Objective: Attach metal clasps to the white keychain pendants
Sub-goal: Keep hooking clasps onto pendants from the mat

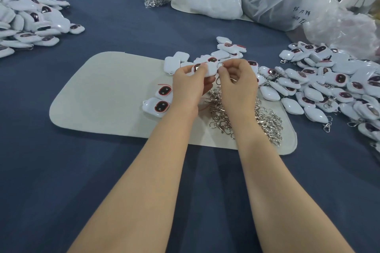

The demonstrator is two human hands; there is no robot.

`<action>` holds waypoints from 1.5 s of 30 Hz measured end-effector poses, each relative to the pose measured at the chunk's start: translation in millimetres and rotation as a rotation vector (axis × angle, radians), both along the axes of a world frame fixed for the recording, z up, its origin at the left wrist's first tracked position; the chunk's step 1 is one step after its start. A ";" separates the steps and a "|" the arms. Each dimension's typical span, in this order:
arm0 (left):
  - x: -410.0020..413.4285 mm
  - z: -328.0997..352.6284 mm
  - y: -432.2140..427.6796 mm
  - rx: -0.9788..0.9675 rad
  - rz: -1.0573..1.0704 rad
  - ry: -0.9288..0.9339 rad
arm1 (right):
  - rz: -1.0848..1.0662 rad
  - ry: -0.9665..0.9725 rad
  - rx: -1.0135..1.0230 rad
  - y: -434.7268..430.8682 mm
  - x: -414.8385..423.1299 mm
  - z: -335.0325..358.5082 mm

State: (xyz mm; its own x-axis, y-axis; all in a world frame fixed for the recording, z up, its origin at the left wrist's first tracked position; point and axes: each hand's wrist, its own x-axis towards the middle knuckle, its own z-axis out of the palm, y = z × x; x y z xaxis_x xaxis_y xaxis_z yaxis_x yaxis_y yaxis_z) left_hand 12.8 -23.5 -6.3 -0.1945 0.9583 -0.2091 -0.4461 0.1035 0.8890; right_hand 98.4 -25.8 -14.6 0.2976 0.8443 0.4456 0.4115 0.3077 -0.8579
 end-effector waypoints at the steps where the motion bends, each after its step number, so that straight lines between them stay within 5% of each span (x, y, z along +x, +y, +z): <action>1: 0.2 0.6 -0.7 -0.006 -0.003 -0.011 | -0.008 -0.020 0.013 -0.7 -0.2 0.2; 6: 1.0 2.5 -3.1 0.041 0.044 0.038 | -0.050 -0.161 0.070 -2.6 0.5 -0.6; 16: 1.1 -1.1 -7.6 0.299 0.120 0.503 | -0.076 -0.305 0.036 -1.0 3.1 -2.2; 28: 2.6 -5.1 -11.0 0.467 0.125 0.819 | -0.025 -0.315 -0.045 -1.1 4.9 -4.7; 31: 2.0 -5.0 -8.7 0.441 0.121 0.677 | -0.017 -0.185 -0.079 -0.3 3.0 -2.4; 37: 2.8 0.8 -3.3 0.149 0.072 0.059 | 0.035 -0.074 -0.110 1.4 1.7 0.1; 45: -0.8 -0.3 0.0 0.006 -0.014 -0.138 | 0.005 -0.053 -0.041 -0.1 0.4 0.9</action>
State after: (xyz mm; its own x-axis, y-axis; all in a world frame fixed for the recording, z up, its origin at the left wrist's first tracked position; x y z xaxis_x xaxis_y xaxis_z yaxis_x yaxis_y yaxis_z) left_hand 12.0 -23.5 -6.6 -0.1510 0.9621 -0.2272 -0.5624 0.1054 0.8201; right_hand 98.9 -25.9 -13.7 0.2702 0.8635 0.4259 0.4550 0.2754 -0.8469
